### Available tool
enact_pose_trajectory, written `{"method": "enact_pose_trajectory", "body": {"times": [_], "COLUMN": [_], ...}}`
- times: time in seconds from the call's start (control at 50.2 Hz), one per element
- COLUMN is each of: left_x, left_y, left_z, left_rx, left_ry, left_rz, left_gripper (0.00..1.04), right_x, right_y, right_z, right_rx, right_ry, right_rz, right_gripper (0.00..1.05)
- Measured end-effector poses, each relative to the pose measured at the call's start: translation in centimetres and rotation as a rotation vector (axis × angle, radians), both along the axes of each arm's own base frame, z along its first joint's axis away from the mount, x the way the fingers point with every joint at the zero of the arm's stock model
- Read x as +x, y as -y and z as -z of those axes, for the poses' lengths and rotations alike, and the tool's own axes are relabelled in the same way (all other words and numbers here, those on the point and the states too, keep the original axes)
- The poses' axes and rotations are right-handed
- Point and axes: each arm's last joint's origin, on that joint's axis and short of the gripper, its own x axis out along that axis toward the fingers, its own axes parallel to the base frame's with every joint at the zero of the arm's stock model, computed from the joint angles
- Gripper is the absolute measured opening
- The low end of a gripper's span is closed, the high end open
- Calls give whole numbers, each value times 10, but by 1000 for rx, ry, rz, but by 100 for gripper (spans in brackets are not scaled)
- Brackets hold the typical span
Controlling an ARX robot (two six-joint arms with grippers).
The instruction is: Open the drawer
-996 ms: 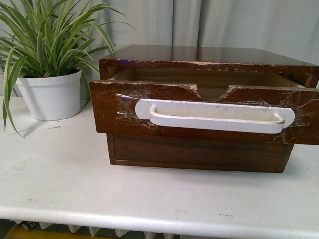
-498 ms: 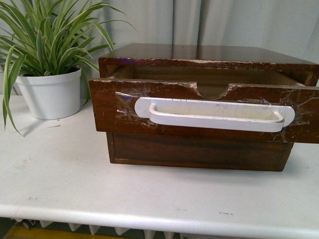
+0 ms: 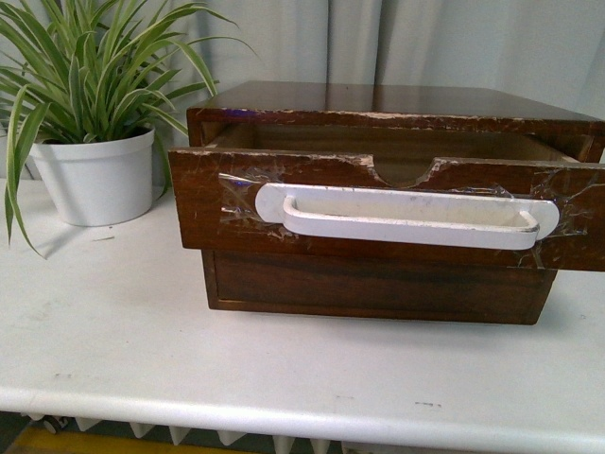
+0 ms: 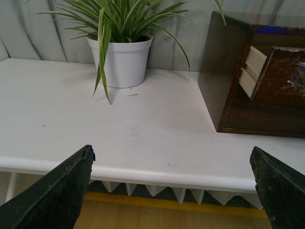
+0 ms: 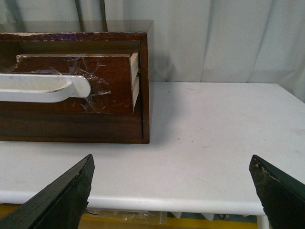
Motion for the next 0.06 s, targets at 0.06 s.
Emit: {"method": "enact_pose_trajectory", "body": {"times": [0.06], "left_x": [0], "left_y": [0], "left_z": [0], "left_rx": [0], "left_ry": [0], "left_rz": [0], "left_gripper": [99], "right_x": [0], "right_y": [0], "right_z": [0], "right_rx": [0], "right_ry": [0], "right_rz": [0], "right_gripper": [96]}}
